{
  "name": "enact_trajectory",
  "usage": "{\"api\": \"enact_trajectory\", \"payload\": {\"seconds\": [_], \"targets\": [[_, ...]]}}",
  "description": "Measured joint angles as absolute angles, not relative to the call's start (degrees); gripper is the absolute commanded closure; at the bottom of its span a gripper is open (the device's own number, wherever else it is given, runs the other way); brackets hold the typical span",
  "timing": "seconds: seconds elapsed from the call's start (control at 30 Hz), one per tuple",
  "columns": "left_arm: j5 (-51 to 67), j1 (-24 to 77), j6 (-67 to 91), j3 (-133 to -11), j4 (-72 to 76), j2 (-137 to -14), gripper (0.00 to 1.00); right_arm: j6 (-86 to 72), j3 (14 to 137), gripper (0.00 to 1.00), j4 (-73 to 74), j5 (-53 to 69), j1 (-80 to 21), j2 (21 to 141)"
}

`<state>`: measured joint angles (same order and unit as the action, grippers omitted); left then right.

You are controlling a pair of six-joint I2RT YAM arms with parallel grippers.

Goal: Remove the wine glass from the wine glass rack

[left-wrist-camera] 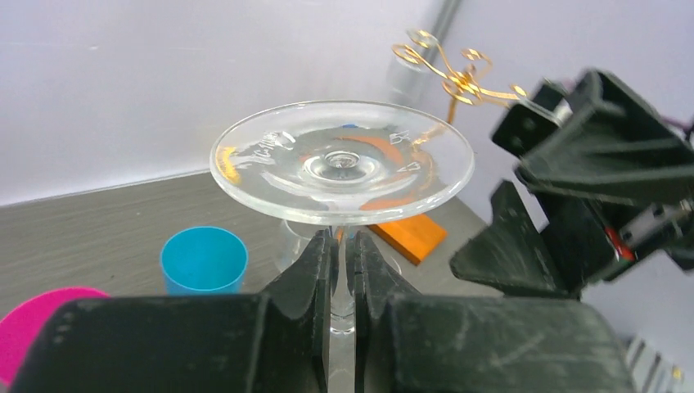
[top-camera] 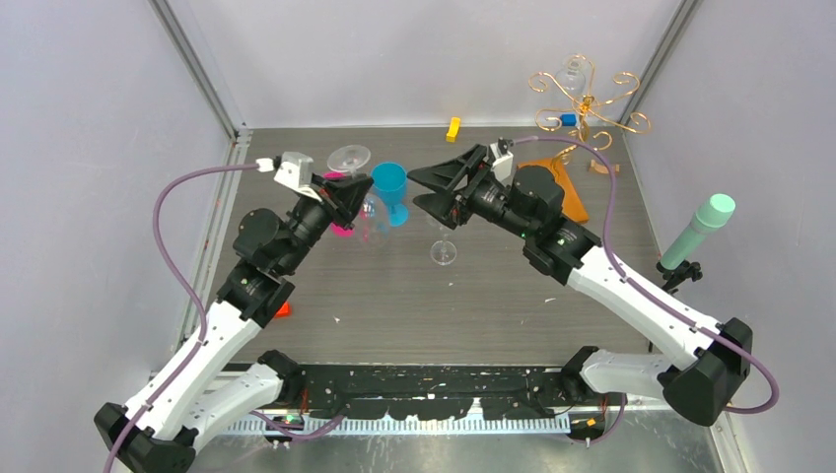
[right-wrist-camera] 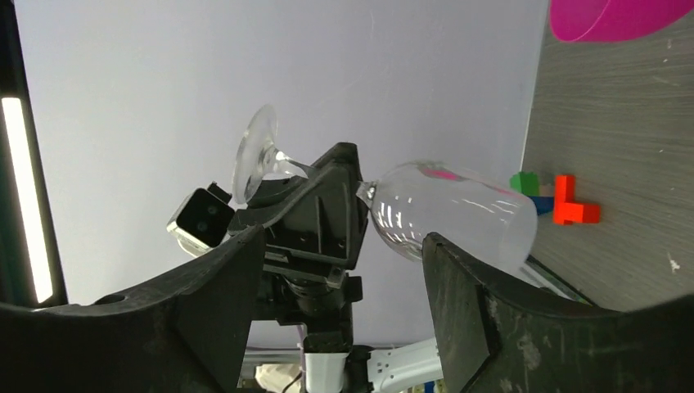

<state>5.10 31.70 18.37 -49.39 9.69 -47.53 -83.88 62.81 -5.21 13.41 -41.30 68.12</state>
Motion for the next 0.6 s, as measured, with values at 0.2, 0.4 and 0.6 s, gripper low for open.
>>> {"api": "enact_trajectory", "payload": {"seconds": [0.2, 0.4, 0.6], "targets": [[-4.78, 31.70, 26.22, -49.41, 9.61, -46.78, 1.00, -79.85, 60.23, 0.22, -4.54, 9.39, -43.79, 65.63], [-10.37, 31.70, 34.02, -49.47, 9.45, -46.59, 1.00, -76.44, 59.96, 0.17, -4.23, 6.61, -47.92, 65.67], [-14.37, 31.70, 40.66, -49.47, 9.39, -45.15, 1.00, -73.78, 58.94, 0.15, -6.02, 4.45, -51.70, 66.83]]}}
